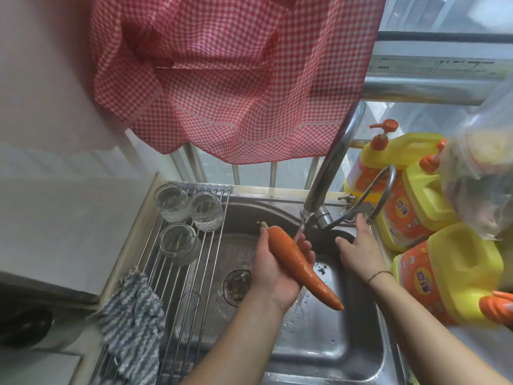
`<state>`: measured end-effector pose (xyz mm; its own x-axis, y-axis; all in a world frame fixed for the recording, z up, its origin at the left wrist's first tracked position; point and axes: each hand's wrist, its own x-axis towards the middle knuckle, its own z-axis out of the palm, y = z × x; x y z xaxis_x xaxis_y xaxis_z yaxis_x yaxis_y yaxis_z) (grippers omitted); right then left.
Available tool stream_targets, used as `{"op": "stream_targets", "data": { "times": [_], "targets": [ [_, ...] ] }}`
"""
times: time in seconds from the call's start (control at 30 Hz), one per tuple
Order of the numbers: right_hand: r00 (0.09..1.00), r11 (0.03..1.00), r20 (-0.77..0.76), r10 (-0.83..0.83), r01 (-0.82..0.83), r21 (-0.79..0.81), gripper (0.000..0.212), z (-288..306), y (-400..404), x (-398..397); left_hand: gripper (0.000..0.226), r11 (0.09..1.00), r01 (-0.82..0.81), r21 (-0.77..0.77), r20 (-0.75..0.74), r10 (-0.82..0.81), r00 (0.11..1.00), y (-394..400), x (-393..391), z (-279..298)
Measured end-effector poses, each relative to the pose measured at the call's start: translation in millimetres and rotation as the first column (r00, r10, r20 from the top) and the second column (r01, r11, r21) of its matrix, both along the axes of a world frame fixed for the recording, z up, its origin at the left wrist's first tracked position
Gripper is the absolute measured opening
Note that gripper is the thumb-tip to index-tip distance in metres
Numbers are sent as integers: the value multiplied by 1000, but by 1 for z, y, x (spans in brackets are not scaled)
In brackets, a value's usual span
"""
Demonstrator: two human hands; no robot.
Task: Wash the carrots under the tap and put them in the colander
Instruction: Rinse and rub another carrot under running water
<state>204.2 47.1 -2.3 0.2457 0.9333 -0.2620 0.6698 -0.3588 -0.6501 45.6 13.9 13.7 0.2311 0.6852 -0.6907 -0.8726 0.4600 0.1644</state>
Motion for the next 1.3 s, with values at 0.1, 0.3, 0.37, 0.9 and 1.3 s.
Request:
{"op": "stream_targets", "data": {
  "times": [0.1,0.3,0.37,0.9,1.3],
  "targets": [
    [998,999,-46,41,-41,-2,44,7,-20,-1,59,1000,12,-2,-37,-12,999,3,2,5],
    [933,982,-305,189,-181,55,36,40,-83,-22,72,993,-103,-59,-144,94,985,-6,0,10],
    [894,967,-368,254,-247,67,42,50,-96,-30,77,986,-151,-73,-173,137,975,-9,0,13],
    [917,921,-145,373,-346,179,16,63,-113,-40,76,985,-175,-8,-165,171,971,-25,-6,37],
    [954,917,-15,298,-282,280,36,39,-109,-41,45,959,-194,207,27,193,981,-15,-39,19]
  ]
}}
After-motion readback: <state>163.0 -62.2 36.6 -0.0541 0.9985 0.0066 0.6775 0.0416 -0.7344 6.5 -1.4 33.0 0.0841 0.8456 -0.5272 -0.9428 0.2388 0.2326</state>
